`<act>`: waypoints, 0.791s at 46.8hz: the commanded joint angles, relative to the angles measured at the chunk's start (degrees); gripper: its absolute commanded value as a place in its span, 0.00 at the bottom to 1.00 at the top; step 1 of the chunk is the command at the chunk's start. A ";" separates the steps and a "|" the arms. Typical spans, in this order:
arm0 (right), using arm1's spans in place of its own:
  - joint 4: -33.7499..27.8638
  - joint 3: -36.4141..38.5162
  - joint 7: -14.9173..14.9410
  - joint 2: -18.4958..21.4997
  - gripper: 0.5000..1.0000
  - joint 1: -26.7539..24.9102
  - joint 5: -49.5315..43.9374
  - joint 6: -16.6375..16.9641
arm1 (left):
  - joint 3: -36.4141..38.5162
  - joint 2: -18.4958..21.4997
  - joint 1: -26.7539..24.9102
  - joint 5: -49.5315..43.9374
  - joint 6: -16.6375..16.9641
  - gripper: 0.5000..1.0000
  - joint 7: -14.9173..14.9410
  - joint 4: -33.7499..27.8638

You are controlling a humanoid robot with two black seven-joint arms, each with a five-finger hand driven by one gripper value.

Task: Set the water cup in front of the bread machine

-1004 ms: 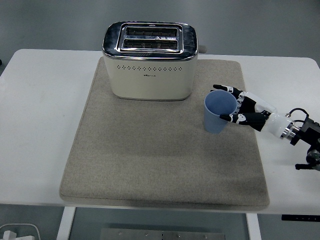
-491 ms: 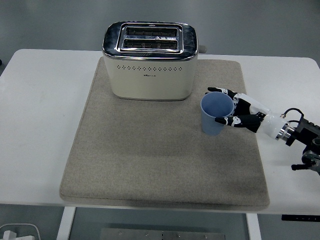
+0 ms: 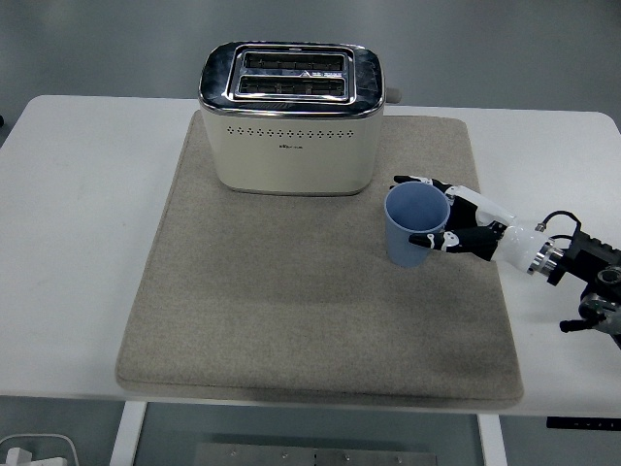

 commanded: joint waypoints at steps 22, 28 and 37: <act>-0.17 -0.14 -0.04 0.55 0.78 0.44 -0.10 0.00 | 0.00 0.00 -0.01 0.00 0.00 1.00 -0.02 0.00; -0.17 -0.14 -0.04 0.55 0.62 0.44 -0.10 0.00 | 0.00 0.00 -0.01 0.00 0.00 1.00 -0.02 0.00; -0.17 0.12 0.05 0.81 0.54 0.53 -0.01 0.00 | 0.00 0.00 -0.01 0.00 0.00 1.00 0.07 0.00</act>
